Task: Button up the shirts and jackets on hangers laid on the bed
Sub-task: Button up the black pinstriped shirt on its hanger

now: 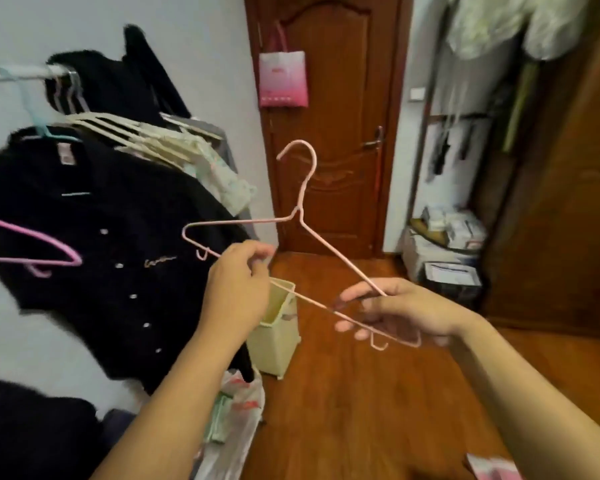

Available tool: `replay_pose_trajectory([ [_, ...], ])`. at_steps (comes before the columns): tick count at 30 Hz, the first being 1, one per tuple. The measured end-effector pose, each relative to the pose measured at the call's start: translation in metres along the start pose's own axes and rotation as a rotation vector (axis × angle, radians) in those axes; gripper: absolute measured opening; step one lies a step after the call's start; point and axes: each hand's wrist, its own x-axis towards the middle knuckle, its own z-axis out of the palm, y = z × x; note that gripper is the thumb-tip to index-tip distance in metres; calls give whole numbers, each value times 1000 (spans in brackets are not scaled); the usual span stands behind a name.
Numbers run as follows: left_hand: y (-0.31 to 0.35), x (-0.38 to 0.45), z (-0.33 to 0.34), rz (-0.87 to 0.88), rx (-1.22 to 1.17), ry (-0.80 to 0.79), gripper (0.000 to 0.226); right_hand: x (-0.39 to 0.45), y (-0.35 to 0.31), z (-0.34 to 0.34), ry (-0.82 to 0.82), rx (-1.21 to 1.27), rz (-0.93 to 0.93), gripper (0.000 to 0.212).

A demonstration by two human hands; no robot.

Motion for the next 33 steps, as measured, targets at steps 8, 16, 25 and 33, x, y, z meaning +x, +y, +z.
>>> replay_pose_trajectory([
  [8, 50, -191, 203, 0, 117, -811, 23, -311, 207, -43, 777, 166, 107, 37],
  [16, 180, -506, 366, 140, 99, -1590, 16, -627, 435, 71, 1645, 632, 298, 37],
  [25, 232, -649, 436, 421, 320, -1882, 19, -764, 551, 199, 2273, 1076, 500, 56],
  [33, 249, -690, 457, 812, 454, -2188, 17, -722, 528, 262, 2027, 1206, 1081, 62],
])
